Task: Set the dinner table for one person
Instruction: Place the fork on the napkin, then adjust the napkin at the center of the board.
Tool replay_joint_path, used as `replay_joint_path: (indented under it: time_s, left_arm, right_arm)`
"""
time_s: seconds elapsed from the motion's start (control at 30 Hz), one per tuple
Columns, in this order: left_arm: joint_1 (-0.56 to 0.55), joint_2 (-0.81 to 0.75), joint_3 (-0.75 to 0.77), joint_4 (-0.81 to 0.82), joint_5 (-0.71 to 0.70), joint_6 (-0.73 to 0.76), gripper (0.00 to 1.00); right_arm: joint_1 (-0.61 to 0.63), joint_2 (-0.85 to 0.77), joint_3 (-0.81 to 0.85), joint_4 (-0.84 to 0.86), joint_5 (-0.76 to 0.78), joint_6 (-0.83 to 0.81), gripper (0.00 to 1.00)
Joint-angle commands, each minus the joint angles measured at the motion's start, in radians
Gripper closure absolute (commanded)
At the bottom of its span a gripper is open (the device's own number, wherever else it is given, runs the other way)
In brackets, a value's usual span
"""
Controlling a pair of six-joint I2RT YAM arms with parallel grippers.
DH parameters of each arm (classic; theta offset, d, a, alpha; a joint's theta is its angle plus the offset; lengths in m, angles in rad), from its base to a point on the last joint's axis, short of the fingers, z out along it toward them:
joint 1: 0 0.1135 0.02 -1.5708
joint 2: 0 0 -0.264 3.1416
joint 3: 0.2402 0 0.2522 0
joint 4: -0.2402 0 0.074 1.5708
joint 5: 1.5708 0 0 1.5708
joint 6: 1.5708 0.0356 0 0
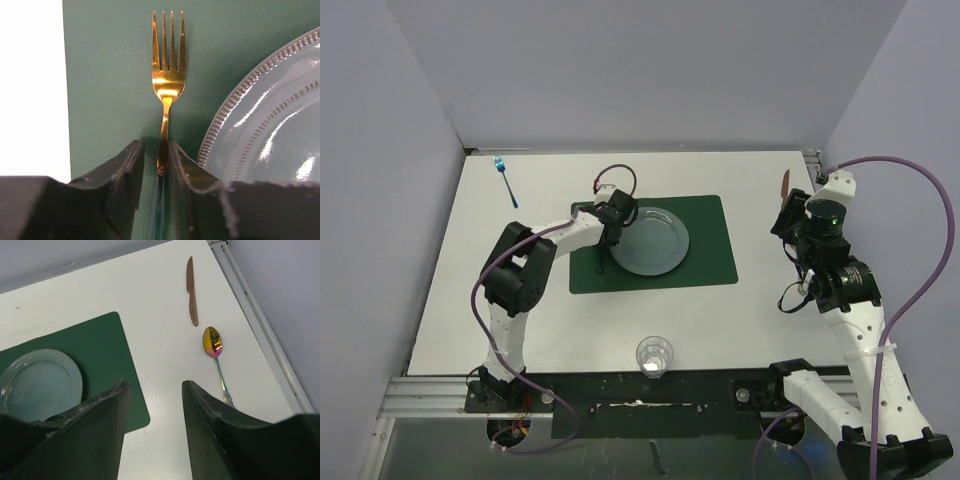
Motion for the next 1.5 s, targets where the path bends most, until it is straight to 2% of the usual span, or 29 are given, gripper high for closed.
replay_joint_path:
  time_s: [0.0,0.13,0.23,0.43,0.67,0.87,1.0,1.17,1.4,1.47]
  left_arm:
    - [-0.008,0.015,0.02,-0.008,0.069,-0.023,0.7]
    - [-0.012,0.007,0.026,-0.02,0.061,-0.023,0.6]
    - [-0.016,-0.003,0.034,-0.034,0.05,-0.027,0.58]
    - [-0.016,-0.078,0.025,-0.058,0.019,-0.045,0.58]
    - [-0.015,-0.269,-0.091,0.04,0.009,-0.075,0.57]
    - [0.0,-0.335,-0.15,-0.033,-0.126,-0.153,0.57]
    - [0.037,-0.31,-0.219,-0.056,-0.12,-0.228,0.57]
    - [0.1,-0.264,-0.302,0.02,0.017,-0.256,0.62]
    - [0.141,-0.284,-0.351,0.117,0.111,-0.266,0.63]
    - [0.151,-0.292,-0.351,0.12,0.123,-0.266,0.63]
  right_arm:
    - [-0.006,0.002,0.033,0.031,-0.008,-0.012,0.54]
    - [-0.006,0.004,0.034,0.033,-0.014,-0.013,0.54]
    - [-0.006,0.008,0.035,0.037,-0.017,-0.014,0.54]
    - [-0.006,0.026,0.012,0.052,-0.023,-0.009,0.54]
    - [-0.01,0.067,-0.104,0.104,-0.064,0.029,0.54]
    - [-0.013,0.15,-0.245,0.212,-0.164,0.083,0.55]
    - [-0.011,0.21,-0.338,0.312,-0.217,0.109,0.7]
    - [-0.012,0.261,-0.354,0.346,-0.227,0.104,0.88]
    - [-0.012,0.317,-0.352,0.372,-0.226,0.086,0.92]
    - [-0.012,0.346,-0.354,0.391,-0.228,0.081,0.96]
